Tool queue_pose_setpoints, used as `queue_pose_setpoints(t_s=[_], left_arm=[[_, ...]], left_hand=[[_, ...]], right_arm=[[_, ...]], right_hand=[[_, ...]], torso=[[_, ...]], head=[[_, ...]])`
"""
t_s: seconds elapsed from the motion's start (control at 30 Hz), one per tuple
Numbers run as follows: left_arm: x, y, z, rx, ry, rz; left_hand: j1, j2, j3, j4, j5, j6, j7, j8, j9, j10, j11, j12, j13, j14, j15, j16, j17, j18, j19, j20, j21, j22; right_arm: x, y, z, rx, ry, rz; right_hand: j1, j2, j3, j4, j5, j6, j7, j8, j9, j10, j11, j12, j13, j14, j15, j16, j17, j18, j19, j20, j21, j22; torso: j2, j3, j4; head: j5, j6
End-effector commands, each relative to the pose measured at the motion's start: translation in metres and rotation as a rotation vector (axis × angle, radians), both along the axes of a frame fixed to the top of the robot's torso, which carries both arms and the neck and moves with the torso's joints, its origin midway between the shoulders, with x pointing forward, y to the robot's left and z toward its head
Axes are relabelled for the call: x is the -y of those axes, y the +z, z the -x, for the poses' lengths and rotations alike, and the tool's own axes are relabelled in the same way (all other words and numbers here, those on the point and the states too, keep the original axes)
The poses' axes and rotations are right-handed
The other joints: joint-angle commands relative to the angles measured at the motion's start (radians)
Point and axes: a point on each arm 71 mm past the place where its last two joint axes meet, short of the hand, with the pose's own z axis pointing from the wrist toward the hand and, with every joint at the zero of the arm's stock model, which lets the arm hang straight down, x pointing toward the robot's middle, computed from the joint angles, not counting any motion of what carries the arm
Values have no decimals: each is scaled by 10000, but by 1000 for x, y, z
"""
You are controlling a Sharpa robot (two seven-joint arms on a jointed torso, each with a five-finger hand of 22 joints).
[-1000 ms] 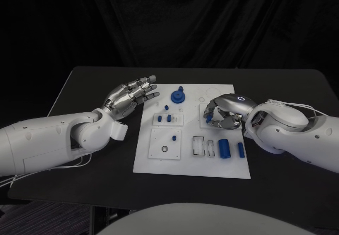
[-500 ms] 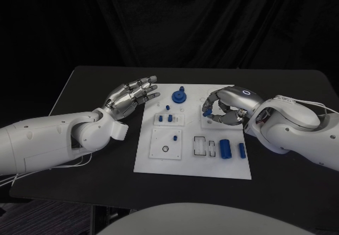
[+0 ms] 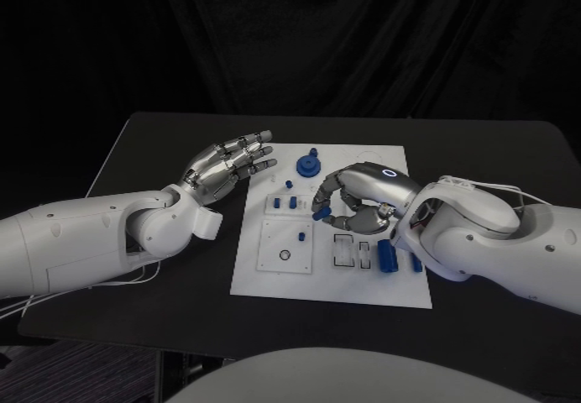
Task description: Assemble the parts on the task board
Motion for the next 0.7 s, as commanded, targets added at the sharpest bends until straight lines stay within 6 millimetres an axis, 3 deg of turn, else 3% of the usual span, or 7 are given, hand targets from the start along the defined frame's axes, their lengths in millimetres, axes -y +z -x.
queue_pose_setpoints(t_s=[0.03,0.33,0.47,0.57,0.7], left_arm=[[0,0,1,22,-74,136],[-3,1,3,-4,23,80],[-5,1,3,-6,78,52],[-6,1,3,-3,104,42],[-6,1,3,-10,99,39]], left_hand=[[-81,16,63,-5,62,77,-2,55,10,36,44,41,16,25,29,63,14,31,85,15,44,-2],[-92,20,139,-20,64,130,25,67,18,60,66,91,22,57,34,113,23,21,101,16,48,-6],[-99,6,154,-26,61,146,31,71,21,70,74,105,24,65,38,123,24,18,99,16,46,-19],[-103,-3,162,-29,59,154,35,73,22,74,77,110,25,63,39,120,23,15,97,17,45,-28],[-104,-5,165,-30,59,159,37,74,22,76,79,114,25,64,39,122,24,14,93,17,43,-37]], right_arm=[[-14,-11,5,62,738,760],[-48,-28,15,261,1707,1434],[-57,-33,17,303,1924,1663],[-64,-37,17,278,2029,1847],[-68,-40,17,238,2106,1942]], right_hand=[[-175,13,56,35,52,64,-12,34,54,63,-6,-150,-51,53,16,-4,-16,-199,49,-12,9,1039],[-231,6,54,43,47,14,-11,9,118,123,1,-325,-107,191,22,84,296,-250,171,-8,245,1105],[-240,-1,62,18,38,70,-32,-1,176,229,-20,-436,-138,312,6,165,527,-282,274,-18,428,1155],[-247,4,67,5,29,107,-42,-18,212,303,-35,-494,-151,398,-7,227,719,-315,361,-28,599,1202],[-269,5,59,-12,38,177,-67,-44,276,438,-68,-581,-165,607,-38,383,1168,-383,552,-55,968,1301]], torso=[[22,28,2],[-4,8,-10],[16,19,30],[18,1,69],[27,-2,55]], head=[[-1,1],[0,1],[-13,1],[-23,1],[-25,1]])
